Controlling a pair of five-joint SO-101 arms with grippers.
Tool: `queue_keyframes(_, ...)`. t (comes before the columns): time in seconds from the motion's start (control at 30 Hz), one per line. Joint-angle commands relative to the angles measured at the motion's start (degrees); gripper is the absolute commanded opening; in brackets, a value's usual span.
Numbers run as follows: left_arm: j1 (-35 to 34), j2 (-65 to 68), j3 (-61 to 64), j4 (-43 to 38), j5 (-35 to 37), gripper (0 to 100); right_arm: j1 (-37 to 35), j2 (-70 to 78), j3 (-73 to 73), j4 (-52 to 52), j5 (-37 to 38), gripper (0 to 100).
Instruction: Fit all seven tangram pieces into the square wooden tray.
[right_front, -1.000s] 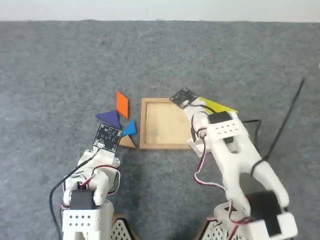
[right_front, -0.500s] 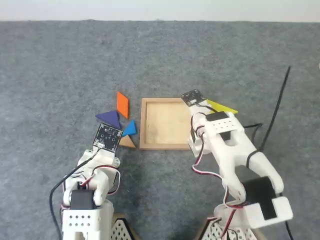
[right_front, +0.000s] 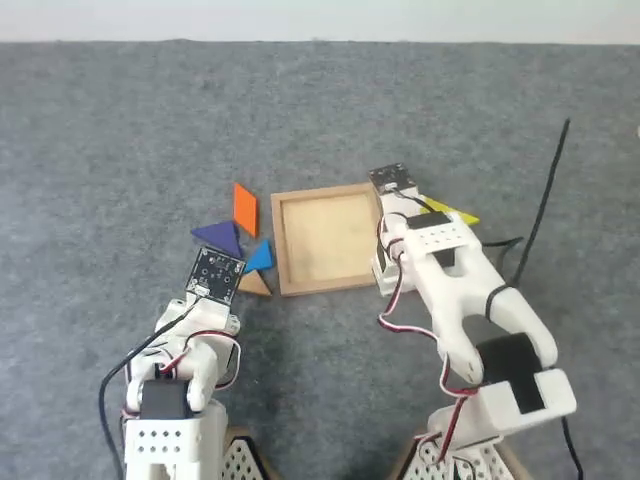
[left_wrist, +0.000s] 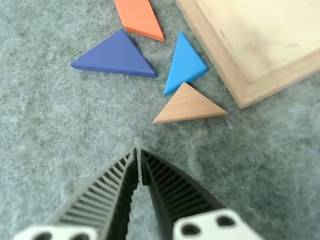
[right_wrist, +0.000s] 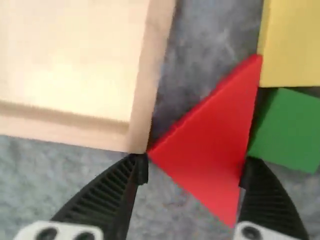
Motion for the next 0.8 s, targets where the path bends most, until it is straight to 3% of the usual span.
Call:
queue_keyframes(0.0, -0.18, -0.97, -0.40, 0.26, 0.09, 1, -2.95, 0.31, -4.66, -0.48, -3.52, 29.9)
queue_keyframes(0.17, -0.18, -0.97, -0.40, 0.26, 0.09, 1, -5.14, 0.75, -5.27, -0.92, -8.79, 29.8)
queue_keyframes(0.4, -0.18, -0.97, -0.40, 0.26, 0.09, 1, -1.98, 0.84, -5.01, -2.24, -12.66, 29.7)
queue_keyframes(0.77, -0.18, -0.97, -0.40, 0.26, 0.09, 1, -1.71, 0.92, -3.08, -1.71, -12.66, 29.6)
